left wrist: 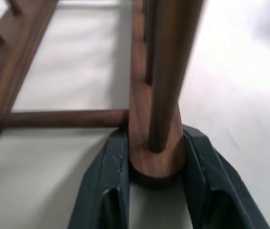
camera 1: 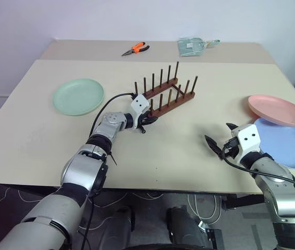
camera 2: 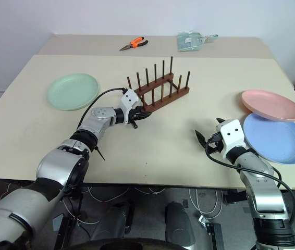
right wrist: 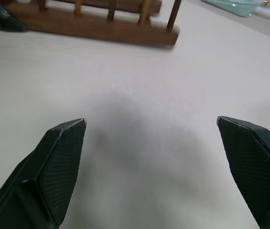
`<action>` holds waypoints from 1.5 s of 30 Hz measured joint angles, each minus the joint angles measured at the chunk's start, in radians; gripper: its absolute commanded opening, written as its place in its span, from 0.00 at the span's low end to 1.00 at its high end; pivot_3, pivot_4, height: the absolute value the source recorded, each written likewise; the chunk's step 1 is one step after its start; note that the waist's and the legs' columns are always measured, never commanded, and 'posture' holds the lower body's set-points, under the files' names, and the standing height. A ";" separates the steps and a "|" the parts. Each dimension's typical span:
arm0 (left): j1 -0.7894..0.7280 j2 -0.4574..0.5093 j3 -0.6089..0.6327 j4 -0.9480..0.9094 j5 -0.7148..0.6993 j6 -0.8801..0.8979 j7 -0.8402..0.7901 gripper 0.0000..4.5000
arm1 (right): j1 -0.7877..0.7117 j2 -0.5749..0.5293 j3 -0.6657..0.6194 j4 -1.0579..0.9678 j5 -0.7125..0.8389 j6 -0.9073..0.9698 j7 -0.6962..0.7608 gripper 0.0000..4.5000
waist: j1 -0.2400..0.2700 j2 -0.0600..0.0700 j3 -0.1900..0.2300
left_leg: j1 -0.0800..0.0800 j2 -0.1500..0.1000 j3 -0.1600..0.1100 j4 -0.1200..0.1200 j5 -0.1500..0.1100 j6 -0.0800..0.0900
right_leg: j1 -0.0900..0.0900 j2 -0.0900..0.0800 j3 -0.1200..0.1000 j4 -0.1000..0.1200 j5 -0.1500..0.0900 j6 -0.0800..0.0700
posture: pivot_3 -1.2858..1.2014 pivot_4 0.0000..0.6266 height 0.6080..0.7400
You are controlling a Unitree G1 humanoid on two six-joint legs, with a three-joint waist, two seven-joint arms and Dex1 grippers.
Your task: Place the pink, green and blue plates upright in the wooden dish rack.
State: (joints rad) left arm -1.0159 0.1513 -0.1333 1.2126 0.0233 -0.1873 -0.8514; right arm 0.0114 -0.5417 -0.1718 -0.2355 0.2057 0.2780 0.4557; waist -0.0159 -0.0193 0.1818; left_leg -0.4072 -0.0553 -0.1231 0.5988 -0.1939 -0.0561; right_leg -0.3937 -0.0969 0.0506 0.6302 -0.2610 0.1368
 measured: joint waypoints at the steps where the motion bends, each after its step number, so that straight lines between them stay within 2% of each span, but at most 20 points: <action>1: 0.016 0.001 0.000 -0.017 -0.001 -0.016 -0.026 0.26 | -0.001 0.000 0.000 0.001 -0.003 0.001 0.000 1.00 | 0.001 0.000 0.000 | 0.000 0.000 0.000 0.000 0.000 0.000 | 0.000 0.000 0.000 0.000 0.000 0.000 | 0.52 0.24 1.00; 9: 0.197 0.052 -0.062 -0.309 -0.014 -0.054 -0.330 0.26 | 0.019 -0.053 -0.043 0.030 -0.004 0.002 0.035 1.00 | 0.002 0.000 0.000 | 0.000 0.000 0.000 0.000 0.000 0.000 | 0.000 0.000 0.000 0.000 0.000 0.000 | 0.52 0.24 1.00; 12: 0.219 0.085 -0.080 -0.373 -0.013 -0.023 -0.377 0.50 | 0.050 -0.078 -0.085 0.039 -0.002 0.003 0.058 1.00 | 0.001 0.000 0.000 | 0.000 0.000 0.000 0.000 0.000 0.000 | 0.000 0.000 0.000 0.000 0.000 0.000 | 0.52 0.24 1.00; 15: 0.216 0.099 -0.081 -0.380 -0.001 -0.015 -0.317 0.82 | 0.101 -0.109 -0.109 0.039 0.006 0.015 0.094 1.00 | 0.000 0.000 0.000 | 0.000 0.000 -0.001 0.000 0.000 0.000 | 0.001 0.000 0.000 0.000 0.000 0.000 | 0.52 0.24 1.00; 16: 0.216 0.106 -0.082 -0.384 0.004 -0.015 -0.294 0.82 | 0.120 -0.115 -0.119 0.038 0.008 0.019 0.107 1.00 | -0.001 0.000 0.000 | 0.001 0.000 -0.001 0.000 0.000 0.000 | 0.001 0.000 0.000 0.000 0.000 0.000 | 0.52 0.24 1.00; 18: 0.222 0.131 -0.086 -0.407 0.010 -0.012 -0.272 0.84 | 0.157 -0.135 -0.132 0.037 0.016 0.027 0.135 0.88 | -0.004 0.000 0.000 | 0.002 0.000 0.000 0.000 0.000 0.000 | 0.002 0.000 0.000 0.000 0.000 0.000 | 0.52 0.24 1.00; 21: 0.288 0.193 -0.079 -0.514 -0.012 0.041 -0.295 0.62 | 0.200 -0.145 -0.140 -0.013 0.048 0.060 0.183 0.59 | -0.020 0.002 -0.001 | 0.004 0.002 0.000 -0.001 0.000 0.000 | 0.003 0.001 0.000 0.000 0.000 -0.001 | 0.52 0.24 1.00; 24: 0.381 0.239 -0.079 -0.672 -0.056 0.151 -0.344 0.27 | 0.212 -0.146 -0.104 -0.080 0.064 0.090 0.217 0.22 | -0.032 0.002 -0.002 | 0.005 0.003 0.000 -0.001 0.000 0.000 | 0.004 0.001 0.000 0.000 0.000 -0.001 | 0.52 0.24 1.00; 26: 0.462 0.266 -0.090 -0.818 -0.086 0.249 -0.382 0.05 | 0.198 -0.141 -0.042 -0.100 0.052 0.099 0.219 0.01 | -0.030 0.003 -0.002 | 0.005 0.003 0.000 -0.001 0.000 0.000 | 0.004 0.001 0.000 0.000 0.000 -0.001 | 0.52 0.24 1.00; 30: 0.518 0.264 -0.122 -0.952 -0.091 0.338 -0.359 0.05 | 0.140 -0.108 0.045 -0.093 0.012 0.104 0.190 0.01 | -0.009 0.004 -0.003 | 0.004 0.001 0.000 0.000 0.000 0.000 | 0.005 0.000 0.000 -0.001 0.000 -0.001 | 0.52 0.24 1.00; 33: 0.525 0.183 -0.131 -0.961 -0.053 0.367 -0.229 0.05 | 0.035 -0.062 0.123 -0.017 -0.073 0.080 0.127 0.01 | 0.006 0.003 -0.005 | 0.004 0.000 0.000 0.002 0.000 0.000 | 0.006 -0.001 0.000 -0.002 0.000 -0.001 | 0.52 0.24 1.00; 37: 0.450 0.078 -0.167 -0.843 0.040 0.327 0.012 0.05 | -0.106 -0.015 0.206 0.124 -0.186 0.042 0.027 0.01 | 0.009 -0.001 -0.014 | 0.005 0.000 -0.002 0.006 0.000 0.000 | 0.009 -0.001 -0.001 -0.001 0.000 -0.002 | 0.52 0.24 1.00; 40: 0.373 0.017 -0.163 -0.709 0.064 0.319 0.161 0.05 | -0.202 0.026 0.238 0.244 -0.243 0.013 -0.043 0.01 | 0.004 -0.002 -0.014 | 0.015 0.000 -0.002 0.007 -0.001 0.001 | 0.020 -0.001 -0.001 -0.002 -0.004 -0.002 | 0.52 0.24 1.00; 45: 0.299 -0.014 -0.145 -0.565 0.070 0.277 0.263 0.05 | -0.292 0.046 0.243 0.382 -0.282 -0.036 -0.099 0.01 | 0.000 -0.002 -0.015 | 0.018 0.000 -0.002 0.007 -0.002 0.002 | 0.022 -0.001 -0.001 -0.002 -0.005 0.000 | 0.52 0.24 1.00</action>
State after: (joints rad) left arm -0.7173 0.1374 -0.2785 0.6474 0.0936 0.0901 -0.5886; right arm -0.2810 -0.4956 0.0712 0.1461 -0.0768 0.2418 0.3570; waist -0.0162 -0.0216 0.1668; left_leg -0.3896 -0.0553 -0.1250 0.6055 -0.1964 -0.0539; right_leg -0.3712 -0.0974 0.0494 0.6281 -0.2661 0.1371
